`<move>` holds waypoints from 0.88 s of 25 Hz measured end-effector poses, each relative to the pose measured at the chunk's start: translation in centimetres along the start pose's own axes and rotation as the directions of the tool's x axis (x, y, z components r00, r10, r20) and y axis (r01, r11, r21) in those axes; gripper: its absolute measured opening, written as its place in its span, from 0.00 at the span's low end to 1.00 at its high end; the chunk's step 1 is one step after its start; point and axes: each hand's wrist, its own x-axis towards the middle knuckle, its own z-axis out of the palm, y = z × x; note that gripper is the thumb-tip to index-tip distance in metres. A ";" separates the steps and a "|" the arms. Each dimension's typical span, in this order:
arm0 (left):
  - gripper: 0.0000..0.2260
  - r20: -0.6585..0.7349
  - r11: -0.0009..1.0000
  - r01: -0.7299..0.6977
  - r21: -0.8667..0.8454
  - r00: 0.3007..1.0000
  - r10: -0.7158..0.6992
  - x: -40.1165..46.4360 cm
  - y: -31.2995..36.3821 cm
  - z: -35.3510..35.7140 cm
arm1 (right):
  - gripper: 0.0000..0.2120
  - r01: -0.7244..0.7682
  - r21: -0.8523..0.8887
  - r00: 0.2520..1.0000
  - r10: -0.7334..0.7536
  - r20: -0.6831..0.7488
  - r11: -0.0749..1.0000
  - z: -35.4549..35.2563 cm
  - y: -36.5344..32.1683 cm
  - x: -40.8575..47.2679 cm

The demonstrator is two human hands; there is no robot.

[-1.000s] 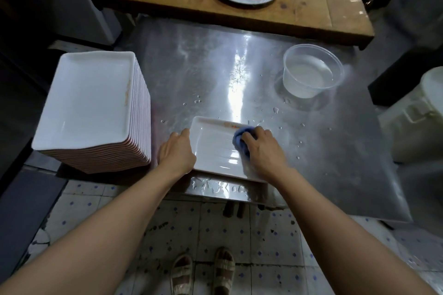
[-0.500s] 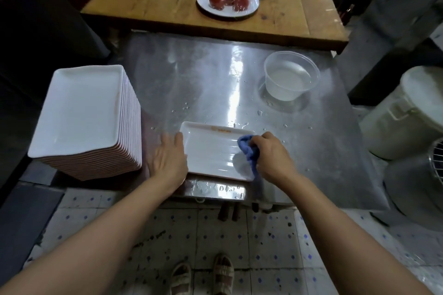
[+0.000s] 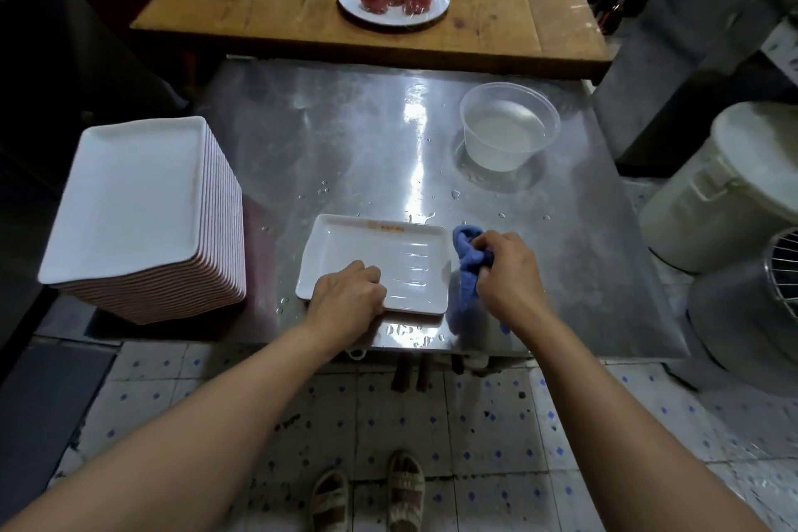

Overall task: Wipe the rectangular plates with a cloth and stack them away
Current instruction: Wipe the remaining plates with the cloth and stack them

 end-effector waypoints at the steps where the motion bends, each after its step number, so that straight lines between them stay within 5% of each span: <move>1: 0.08 -0.025 1.000 -0.004 -0.026 1.000 0.003 -0.2 0.0 -0.2 | 0.10 0.000 0.004 1.000 0.000 -0.003 1.000 -0.1 0.0 0.0; 12: 0.06 -0.371 0.989 -0.101 -0.111 0.927 0.053 0.1 -1.5 -5.1 | 0.11 0.002 0.094 0.992 0.010 -0.126 0.996 -1.8 -2.2 -0.3; 18: 0.05 -0.449 0.893 0.101 -0.439 0.836 -0.316 0.6 -2.6 -10.7 | 0.12 0.149 0.174 0.955 -0.095 -0.282 0.974 -5.5 -7.1 -0.2; 22: 0.04 -0.368 0.646 0.032 -0.762 0.800 -0.474 -0.7 -3.2 -15.5 | 0.14 0.354 0.180 0.876 -0.258 -0.409 0.918 -7.4 -12.9 -0.5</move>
